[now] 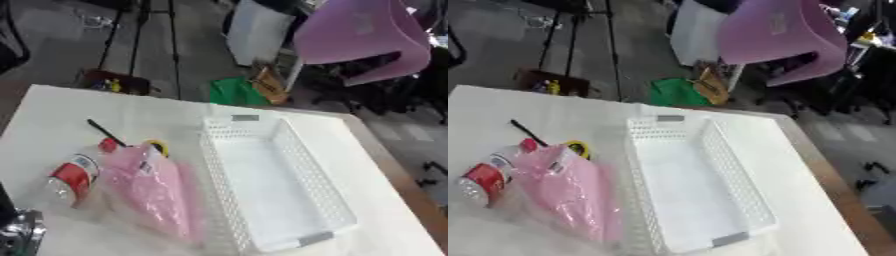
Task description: Pick up objects on the table and place them in the box.
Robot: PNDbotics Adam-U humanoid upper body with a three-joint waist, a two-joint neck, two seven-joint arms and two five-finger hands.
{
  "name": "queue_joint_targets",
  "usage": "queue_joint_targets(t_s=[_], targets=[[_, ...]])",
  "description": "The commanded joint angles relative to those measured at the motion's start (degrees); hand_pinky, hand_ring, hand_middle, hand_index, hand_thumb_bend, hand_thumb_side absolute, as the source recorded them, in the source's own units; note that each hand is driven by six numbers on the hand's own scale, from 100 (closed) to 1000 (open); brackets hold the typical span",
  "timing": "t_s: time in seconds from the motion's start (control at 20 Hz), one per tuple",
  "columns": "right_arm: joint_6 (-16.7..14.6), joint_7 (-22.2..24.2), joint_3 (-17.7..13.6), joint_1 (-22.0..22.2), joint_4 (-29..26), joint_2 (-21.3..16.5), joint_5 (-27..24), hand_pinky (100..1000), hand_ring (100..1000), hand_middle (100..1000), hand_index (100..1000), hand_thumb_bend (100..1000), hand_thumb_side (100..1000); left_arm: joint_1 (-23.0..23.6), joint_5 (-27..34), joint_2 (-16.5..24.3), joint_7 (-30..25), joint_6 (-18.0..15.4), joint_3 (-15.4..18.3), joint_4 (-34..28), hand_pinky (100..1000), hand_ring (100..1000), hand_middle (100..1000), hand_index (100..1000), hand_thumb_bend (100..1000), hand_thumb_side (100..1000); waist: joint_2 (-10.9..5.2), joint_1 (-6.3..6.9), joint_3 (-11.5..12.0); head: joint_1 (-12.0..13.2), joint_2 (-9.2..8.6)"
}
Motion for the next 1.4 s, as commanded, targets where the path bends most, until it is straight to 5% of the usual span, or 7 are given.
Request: queue_joint_targets(t_s=[0.05, 0.8, 1.4], targets=[[-14.04, 14.27, 0.21, -1.81, -1.48, -0.33, -1.48, 100, 100, 100, 433, 100, 363, -0.53, -0.38, -0.44, -0.13, -0.17, 0.27, -0.69, 685, 670, 755, 744, 100, 993, -1.26, 0.44, 0.08, 0.13, 0.86], [-12.26, 14.27, 0.73, -3.93, 0.56, 6.13, -4.1, 100, 100, 100, 423, 100, 379, -0.53, -0.36, -2.39, -0.86, 0.11, 0.71, -0.69, 681, 669, 753, 747, 100, 992, -3.66, 1.76, 1.37, 0.57, 2.48], [-11.44, 14.27, 0.15, -3.45, 0.58, 7.01, -5.46, 100, 100, 100, 418, 100, 390, -0.45, -0.74, -3.46, -1.15, -0.12, 1.18, -0.69, 681, 671, 753, 748, 100, 992, -4.93, 2.53, 1.7, 0.83, 2.29]])
